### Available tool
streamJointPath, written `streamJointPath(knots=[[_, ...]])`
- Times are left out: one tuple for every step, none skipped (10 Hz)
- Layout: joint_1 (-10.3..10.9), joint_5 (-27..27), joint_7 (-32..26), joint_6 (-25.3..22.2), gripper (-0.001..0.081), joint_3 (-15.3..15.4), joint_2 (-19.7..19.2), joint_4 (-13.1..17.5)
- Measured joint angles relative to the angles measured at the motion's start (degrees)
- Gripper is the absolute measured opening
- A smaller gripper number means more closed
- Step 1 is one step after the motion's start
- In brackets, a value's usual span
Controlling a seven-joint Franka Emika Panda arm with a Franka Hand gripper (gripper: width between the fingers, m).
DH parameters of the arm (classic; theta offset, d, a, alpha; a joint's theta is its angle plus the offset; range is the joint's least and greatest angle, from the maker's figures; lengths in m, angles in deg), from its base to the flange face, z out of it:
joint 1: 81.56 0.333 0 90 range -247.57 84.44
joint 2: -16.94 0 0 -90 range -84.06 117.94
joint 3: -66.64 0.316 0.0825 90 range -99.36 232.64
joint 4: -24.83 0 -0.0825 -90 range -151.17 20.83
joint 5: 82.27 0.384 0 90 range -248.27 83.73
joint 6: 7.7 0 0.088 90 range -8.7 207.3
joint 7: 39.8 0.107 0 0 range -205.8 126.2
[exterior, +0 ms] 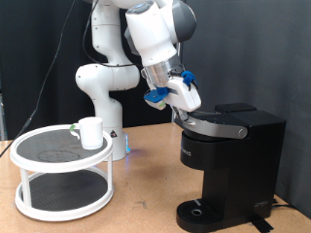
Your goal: Make a cup of coffee with the keurig machine
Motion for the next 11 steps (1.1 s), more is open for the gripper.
streamJointPath(knots=[[-0.03, -0.06, 0.0, 0.39, 0.0005, 0.0, -0.37, -0.11], [-0.03, -0.15, 0.0, 0.99, 0.0005, 0.0, -0.83, -0.32], [-0.03, -0.22, 0.0, 1.63, 0.0005, 0.0, -1.29, -0.57], [-0.04, -0.46, 0.0, 2.14, 0.0005, 0.0, -1.8, -0.77], [-0.03, -0.61, 0.0, 2.59, 0.0005, 0.0, -2.34, -0.86], [-0.04, -0.62, 0.0, 2.9, 0.0005, -0.01, -2.48, -0.87], [-0.04, -0.62, 0.0, 2.93, 0.0005, -0.02, -2.48, -0.87], [-0.04, -0.62, -0.02, 2.93, 0.0005, -0.03, -2.48, -0.87], [-0.04, -0.62, -0.08, 2.93, 0.0005, -0.03, -2.48, -0.87], [-0.04, -0.58, -0.33, 2.93, 0.0005, -0.04, -2.48, -0.87], [-0.04, -0.51, -0.87, 2.93, 0.0005, -0.08, -2.48, -0.88]])
